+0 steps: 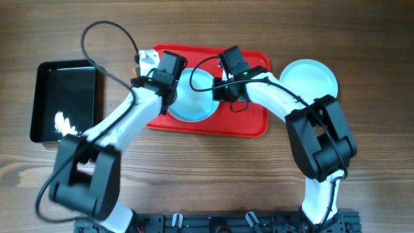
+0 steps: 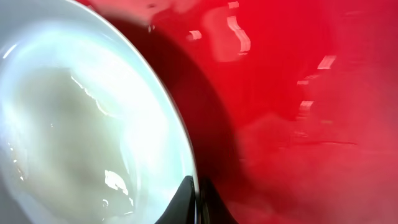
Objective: Clean dirty plates on tray and stack at the side
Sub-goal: 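Scrub the last plate with the sponge in the left gripper, then lift the last plate with the right gripper and stack it on the pile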
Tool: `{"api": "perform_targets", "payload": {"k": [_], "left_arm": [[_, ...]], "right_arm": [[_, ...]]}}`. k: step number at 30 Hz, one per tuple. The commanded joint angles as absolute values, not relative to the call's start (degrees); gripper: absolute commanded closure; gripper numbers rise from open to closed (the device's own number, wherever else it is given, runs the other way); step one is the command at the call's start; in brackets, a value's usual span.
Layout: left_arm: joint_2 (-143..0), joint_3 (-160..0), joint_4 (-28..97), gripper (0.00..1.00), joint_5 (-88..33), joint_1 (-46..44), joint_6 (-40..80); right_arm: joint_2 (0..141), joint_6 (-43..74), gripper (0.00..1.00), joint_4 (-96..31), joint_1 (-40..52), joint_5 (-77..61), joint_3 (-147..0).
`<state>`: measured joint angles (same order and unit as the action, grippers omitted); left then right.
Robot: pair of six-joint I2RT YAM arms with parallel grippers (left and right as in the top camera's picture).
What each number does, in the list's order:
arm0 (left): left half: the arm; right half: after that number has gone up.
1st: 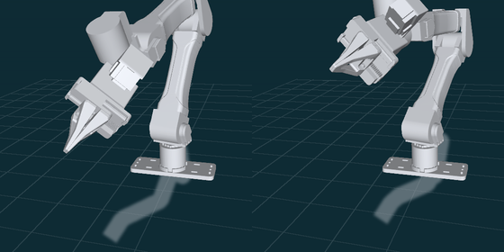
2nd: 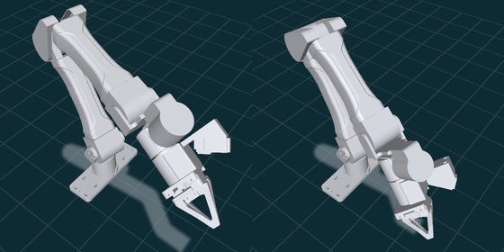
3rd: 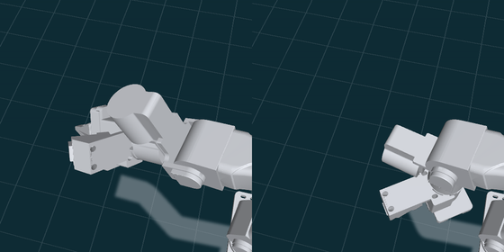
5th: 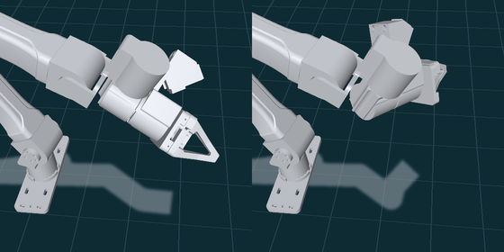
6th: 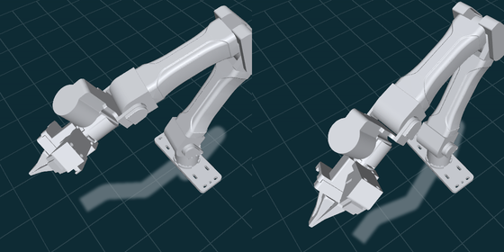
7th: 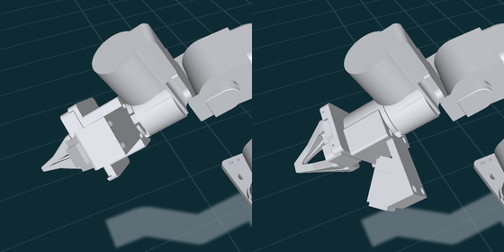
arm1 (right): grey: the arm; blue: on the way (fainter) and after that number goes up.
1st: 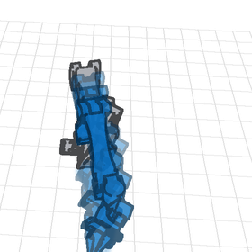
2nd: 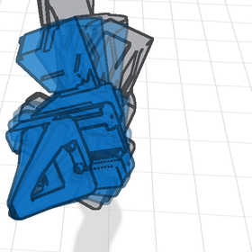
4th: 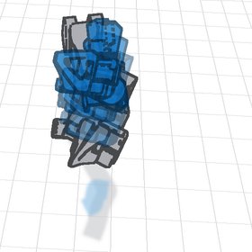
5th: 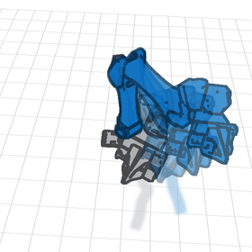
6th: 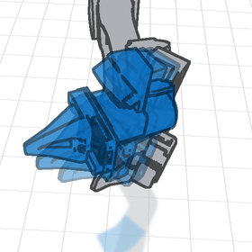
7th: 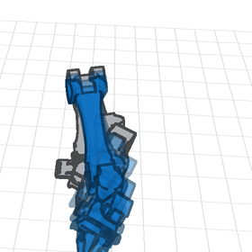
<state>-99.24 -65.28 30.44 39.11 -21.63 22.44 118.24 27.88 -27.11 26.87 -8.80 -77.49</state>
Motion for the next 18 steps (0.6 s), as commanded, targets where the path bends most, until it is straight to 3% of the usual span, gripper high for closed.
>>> {"api": "perform_targets", "payload": {"k": [1,7,12,15,18], "left_arm": [[-95.79,-64.84,32.49,0.96,29.71,-21.56,22.79],[-95.81,-64.84,32.34,0.96,7.16,-21.58,22.79],[-95.81,-64.84,32.38,0.96,7.07,-21.58,22.79],[-95.81,-64.84,32.38,0.96,7.07,-21.58,22.81],[-95.81,-64.84,32.23,0.96,7.07,-21.58,22.83]], "right_arm": [[112.44,21.87,0.96,-28.86,25.19,-1.83,-79.00],[102.56,9.37,0.96,-41.95,24.56,25.61,-87.39],[96.62,2.59,0.96,-49.47,25.34,41.91,-95.81],[95.79,-2.13,0.96,-50.06,29.95,60.95,-95.96],[95.79,-7.38,0.96,-48.34,34.54,68.10,-95.96]]}}
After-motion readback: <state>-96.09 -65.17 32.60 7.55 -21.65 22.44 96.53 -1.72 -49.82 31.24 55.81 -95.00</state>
